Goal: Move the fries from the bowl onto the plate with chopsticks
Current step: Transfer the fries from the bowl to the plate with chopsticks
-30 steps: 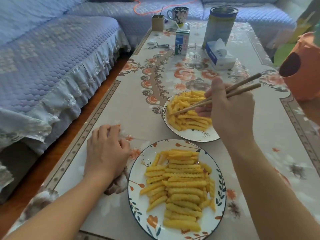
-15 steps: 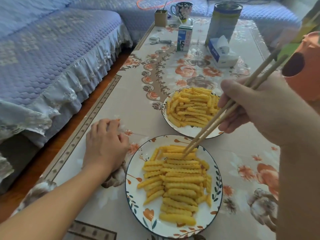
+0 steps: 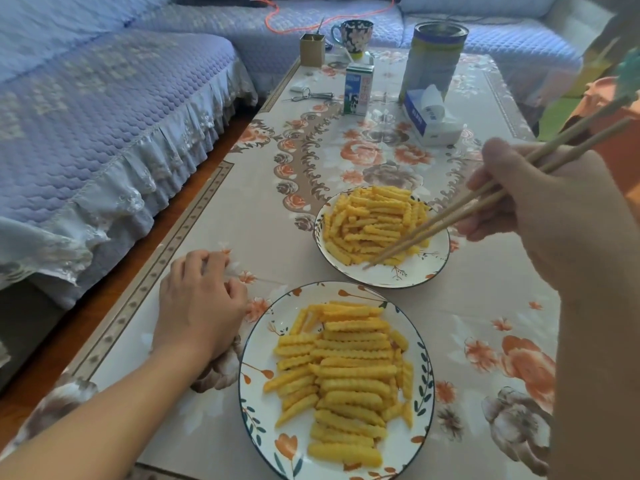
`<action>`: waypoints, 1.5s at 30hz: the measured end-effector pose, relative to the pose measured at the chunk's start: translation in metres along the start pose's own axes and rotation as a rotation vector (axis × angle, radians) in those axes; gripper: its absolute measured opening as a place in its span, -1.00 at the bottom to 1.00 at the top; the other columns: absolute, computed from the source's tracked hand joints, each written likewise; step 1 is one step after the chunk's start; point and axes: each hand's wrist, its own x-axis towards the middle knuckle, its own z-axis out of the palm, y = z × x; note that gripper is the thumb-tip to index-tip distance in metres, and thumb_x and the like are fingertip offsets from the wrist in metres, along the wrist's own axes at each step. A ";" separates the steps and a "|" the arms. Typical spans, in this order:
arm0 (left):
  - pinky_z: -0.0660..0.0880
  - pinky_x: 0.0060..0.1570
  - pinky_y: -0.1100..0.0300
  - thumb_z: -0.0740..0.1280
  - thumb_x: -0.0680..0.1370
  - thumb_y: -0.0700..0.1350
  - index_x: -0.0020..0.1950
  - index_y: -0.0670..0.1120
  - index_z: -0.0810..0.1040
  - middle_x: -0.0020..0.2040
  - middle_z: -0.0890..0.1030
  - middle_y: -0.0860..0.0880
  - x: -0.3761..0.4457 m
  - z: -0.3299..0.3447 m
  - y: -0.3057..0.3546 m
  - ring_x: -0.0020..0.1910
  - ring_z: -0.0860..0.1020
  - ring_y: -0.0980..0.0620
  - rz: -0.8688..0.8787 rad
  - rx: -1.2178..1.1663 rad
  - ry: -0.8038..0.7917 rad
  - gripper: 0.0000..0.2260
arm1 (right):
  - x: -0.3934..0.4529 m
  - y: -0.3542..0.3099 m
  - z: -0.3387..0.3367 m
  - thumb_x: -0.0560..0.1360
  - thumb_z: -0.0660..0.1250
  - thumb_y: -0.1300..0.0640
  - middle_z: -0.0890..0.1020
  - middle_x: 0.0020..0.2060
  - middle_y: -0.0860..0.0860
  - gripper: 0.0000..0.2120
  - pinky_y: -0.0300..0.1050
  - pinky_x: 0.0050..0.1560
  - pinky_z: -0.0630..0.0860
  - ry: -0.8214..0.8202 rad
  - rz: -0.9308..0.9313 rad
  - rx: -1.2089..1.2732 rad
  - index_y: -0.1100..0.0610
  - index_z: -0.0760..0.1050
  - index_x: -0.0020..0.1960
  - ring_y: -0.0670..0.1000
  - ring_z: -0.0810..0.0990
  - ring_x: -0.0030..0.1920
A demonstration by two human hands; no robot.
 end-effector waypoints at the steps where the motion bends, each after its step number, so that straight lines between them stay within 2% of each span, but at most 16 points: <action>1: 0.39 0.25 -0.14 0.26 0.55 -0.09 0.25 -0.09 0.51 0.23 0.49 -0.13 0.000 0.000 0.000 0.24 0.39 -0.16 -0.001 0.000 -0.002 -0.71 | 0.003 0.004 0.001 0.68 0.28 0.01 0.65 -0.45 0.17 -0.64 -0.03 -0.37 0.65 0.043 -0.016 -0.016 0.20 0.59 -0.18 0.17 0.69 -0.44; 4: 0.40 0.25 -0.15 0.27 0.54 -0.09 0.26 -0.09 0.51 0.24 0.49 -0.13 0.000 0.000 -0.001 0.24 0.40 -0.16 0.001 0.001 -0.003 -0.70 | 0.007 0.013 0.005 0.68 0.26 -0.01 0.68 -0.39 0.15 -0.64 0.05 -0.31 0.69 0.071 -0.061 -0.083 0.18 0.62 -0.15 0.17 0.71 -0.40; 16: 0.40 0.22 -0.15 0.29 0.54 -0.09 0.25 -0.09 0.52 0.24 0.50 -0.14 0.001 0.001 -0.001 0.24 0.41 -0.17 -0.002 0.005 0.001 -0.71 | 0.004 0.021 0.025 0.67 0.29 0.02 0.67 -0.42 0.09 -0.70 -0.05 -0.34 0.67 0.064 -0.183 -0.184 0.11 0.64 -0.16 0.08 0.68 -0.44; 21: 0.41 0.22 -0.17 0.30 0.54 -0.10 0.25 -0.09 0.52 0.24 0.50 -0.14 0.001 0.002 -0.002 0.25 0.41 -0.18 -0.001 0.004 0.000 -0.71 | 0.003 0.021 0.025 0.66 0.31 0.05 0.68 -0.39 -0.09 -0.75 -0.10 -0.35 0.67 0.007 -0.178 -0.236 0.11 0.65 -0.13 0.03 0.69 -0.44; 24: 0.42 0.21 -0.17 0.30 0.53 -0.11 0.24 -0.11 0.52 0.23 0.51 -0.16 0.001 0.002 -0.003 0.23 0.42 -0.19 0.007 0.006 0.007 -0.71 | 0.003 0.022 0.027 0.66 0.31 0.04 0.68 -0.39 -0.11 -0.74 -0.16 -0.36 0.66 0.001 -0.165 -0.238 0.14 0.65 -0.11 0.02 0.69 -0.43; 30: 0.42 0.20 -0.17 0.21 0.51 -0.03 0.23 -0.10 0.52 0.21 0.51 -0.15 0.001 0.002 -0.002 0.20 0.42 -0.20 0.009 0.005 0.008 -0.67 | 0.002 0.018 0.023 0.65 0.29 -0.05 0.70 -0.36 0.03 -0.68 -0.13 -0.35 0.67 0.006 -0.151 -0.192 0.14 0.64 -0.10 0.04 0.71 -0.40; 35: 0.42 0.22 -0.16 0.23 0.53 -0.03 0.23 -0.09 0.52 0.22 0.50 -0.14 0.001 0.002 -0.002 0.21 0.42 -0.19 0.002 0.005 0.007 -0.69 | -0.004 -0.002 0.007 0.64 0.24 -0.08 0.65 -0.41 0.18 -0.60 -0.03 -0.43 0.66 0.034 -0.148 0.006 0.21 0.58 -0.17 0.14 0.69 -0.46; 39: 0.40 0.23 -0.15 0.20 0.53 -0.02 0.23 -0.08 0.52 0.22 0.50 -0.13 0.000 -0.001 0.001 0.22 0.42 -0.18 -0.005 -0.010 0.000 -0.68 | -0.016 -0.023 0.000 0.55 0.26 -0.18 0.60 -0.52 0.16 -0.55 -0.02 -0.50 0.60 -0.099 -0.119 0.051 0.13 0.60 -0.31 0.21 0.65 -0.50; 45: 0.41 0.23 -0.15 0.14 0.50 0.00 0.23 -0.09 0.53 0.21 0.50 -0.13 -0.001 -0.004 0.003 0.22 0.42 -0.18 -0.007 -0.019 0.000 -0.62 | -0.033 -0.040 0.006 0.46 0.28 -0.27 0.58 -0.54 0.17 -0.49 -0.03 -0.52 0.57 -0.246 -0.103 -0.038 0.18 0.61 -0.29 0.22 0.63 -0.54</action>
